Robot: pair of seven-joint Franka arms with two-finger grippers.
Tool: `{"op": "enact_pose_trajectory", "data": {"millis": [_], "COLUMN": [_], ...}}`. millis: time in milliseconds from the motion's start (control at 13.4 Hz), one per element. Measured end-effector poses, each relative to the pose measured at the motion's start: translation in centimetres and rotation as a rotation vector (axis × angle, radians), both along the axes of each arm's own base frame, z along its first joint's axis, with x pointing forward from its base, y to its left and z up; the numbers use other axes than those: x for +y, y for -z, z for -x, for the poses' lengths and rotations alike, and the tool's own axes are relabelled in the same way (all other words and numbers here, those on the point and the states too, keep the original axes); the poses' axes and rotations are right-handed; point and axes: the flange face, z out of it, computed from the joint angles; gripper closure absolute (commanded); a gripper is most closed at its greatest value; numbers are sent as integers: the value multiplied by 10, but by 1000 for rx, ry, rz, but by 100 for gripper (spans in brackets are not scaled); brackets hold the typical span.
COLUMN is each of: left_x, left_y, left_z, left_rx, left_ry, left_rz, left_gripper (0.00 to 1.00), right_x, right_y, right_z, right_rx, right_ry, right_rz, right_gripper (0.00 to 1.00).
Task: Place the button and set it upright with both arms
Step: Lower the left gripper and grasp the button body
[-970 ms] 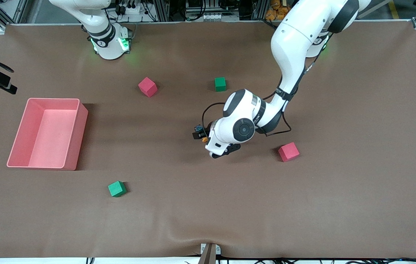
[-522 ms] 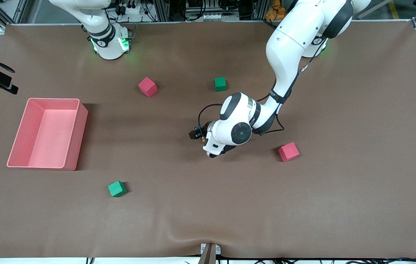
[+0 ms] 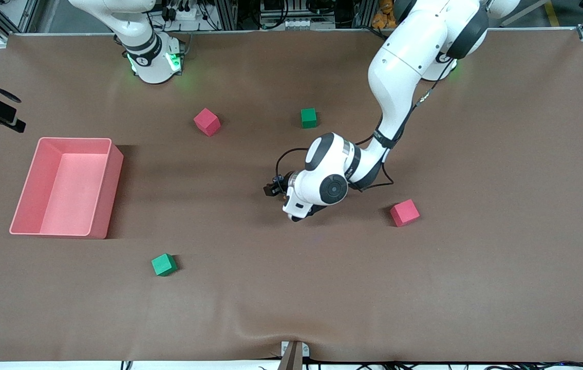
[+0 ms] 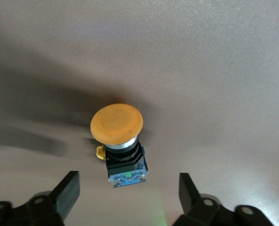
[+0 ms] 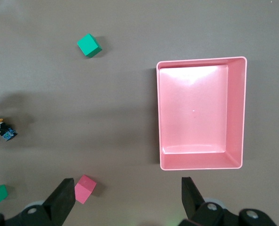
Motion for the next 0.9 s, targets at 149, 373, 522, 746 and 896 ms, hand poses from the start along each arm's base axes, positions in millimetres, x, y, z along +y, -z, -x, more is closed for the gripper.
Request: {"op": "enact_pose_trajectory", "data": {"millis": [149,373,522,746,896], "left_x": [0,1,0,-2,-2], "left_y": [3,9,11,12,13], "left_z": [0,2,3,5,6], "left_rx": [7,19,26,33,39], "left_ry": [-7,-20,-26,-29,-35], "left_rz": [-5,-16,-19,-20,-18], "left_gripper": [18,19,22,30,30], "right_x": [0,-2,-2,-8,-9], "right_y": [0,0,0,0,0], "right_z": [0,0,0,1,2], "right_rx": [0,0,3,4,5], "right_ry": [1,3,3,15,17], "right_rz": [0,0,0,0,0], "right_gripper": [0,0,0,0,0]}}
